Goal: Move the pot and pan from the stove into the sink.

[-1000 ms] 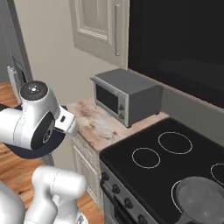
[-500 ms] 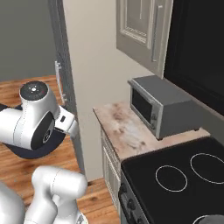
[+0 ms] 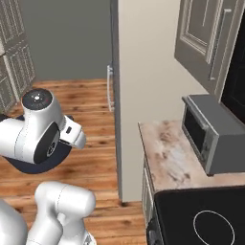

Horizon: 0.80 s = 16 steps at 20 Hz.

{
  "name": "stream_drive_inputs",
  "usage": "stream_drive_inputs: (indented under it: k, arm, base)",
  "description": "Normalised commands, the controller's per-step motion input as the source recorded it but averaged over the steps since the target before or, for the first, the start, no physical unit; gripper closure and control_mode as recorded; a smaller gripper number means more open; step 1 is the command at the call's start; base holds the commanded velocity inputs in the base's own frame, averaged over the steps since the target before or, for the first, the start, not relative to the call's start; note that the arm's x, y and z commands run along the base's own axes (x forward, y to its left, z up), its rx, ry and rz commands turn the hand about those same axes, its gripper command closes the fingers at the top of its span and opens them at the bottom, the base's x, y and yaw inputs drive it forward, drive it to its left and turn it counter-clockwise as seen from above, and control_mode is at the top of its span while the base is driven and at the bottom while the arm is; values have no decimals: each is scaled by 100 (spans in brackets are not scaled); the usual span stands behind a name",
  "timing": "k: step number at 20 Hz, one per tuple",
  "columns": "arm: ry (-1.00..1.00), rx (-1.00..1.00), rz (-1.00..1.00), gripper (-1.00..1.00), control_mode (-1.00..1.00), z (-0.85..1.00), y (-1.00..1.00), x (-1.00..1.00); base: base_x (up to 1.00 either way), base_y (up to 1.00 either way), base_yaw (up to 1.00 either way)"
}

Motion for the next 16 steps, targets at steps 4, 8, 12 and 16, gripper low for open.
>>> stream_drive_inputs:
  k: [4, 8, 12, 16]
  arm:
    - [0, 0, 0, 100, 100, 0, 0, 0]
    - [0, 0, 0, 100, 100, 0, 0, 0]
    - [0, 0, 0, 100, 100, 0, 0, 0]
    - [0, 0, 0, 100, 100, 0, 0, 0]
  base:
    - [-12, 0, 48]
    - [-12, 0, 48]
    - [-12, 0, 48]
    - [-13, 0, 48]
